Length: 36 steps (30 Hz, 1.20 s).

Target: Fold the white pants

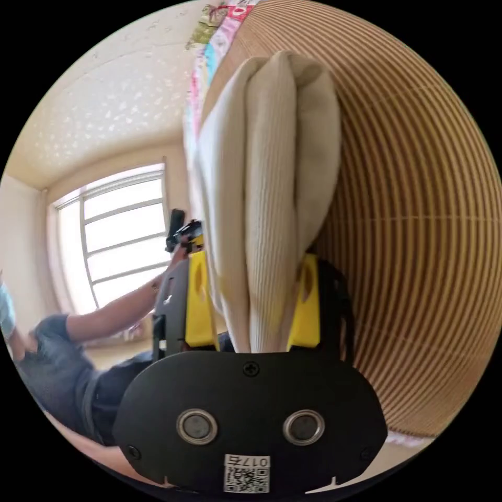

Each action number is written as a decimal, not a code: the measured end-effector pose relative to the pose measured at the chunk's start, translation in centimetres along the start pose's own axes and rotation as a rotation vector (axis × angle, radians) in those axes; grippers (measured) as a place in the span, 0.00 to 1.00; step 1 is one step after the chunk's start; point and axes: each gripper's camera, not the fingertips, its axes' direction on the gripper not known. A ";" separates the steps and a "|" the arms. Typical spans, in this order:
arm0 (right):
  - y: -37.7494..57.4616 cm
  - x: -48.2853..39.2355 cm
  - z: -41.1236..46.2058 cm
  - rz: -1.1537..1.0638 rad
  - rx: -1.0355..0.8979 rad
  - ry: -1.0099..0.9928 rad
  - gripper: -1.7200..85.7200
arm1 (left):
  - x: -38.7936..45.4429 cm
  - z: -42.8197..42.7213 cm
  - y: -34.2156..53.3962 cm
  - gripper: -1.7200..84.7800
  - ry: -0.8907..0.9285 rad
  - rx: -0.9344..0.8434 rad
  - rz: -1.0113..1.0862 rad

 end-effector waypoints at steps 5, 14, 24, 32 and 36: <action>-3.6 -1.4 -0.4 -0.032 -0.204 -0.202 0.17 | 0.4 0.3 4.2 0.14 0.208 -0.044 -0.081; 2.1 -11.6 -15.6 -0.276 -0.142 -0.182 0.15 | 18.9 4.3 10.0 0.14 0.318 -0.159 0.216; 2.1 -16.8 -38.9 -0.136 0.077 0.349 0.18 | 45.1 21.7 4.1 0.17 0.218 -0.407 0.498; 4.3 -18.0 -31.6 0.181 0.685 0.795 0.05 | 35.4 29.2 5.0 0.16 -0.114 -0.557 0.225; 1.7 -12.5 -21.9 0.242 0.537 0.926 0.03 | 20.9 22.2 9.1 0.14 -0.253 -0.562 -0.085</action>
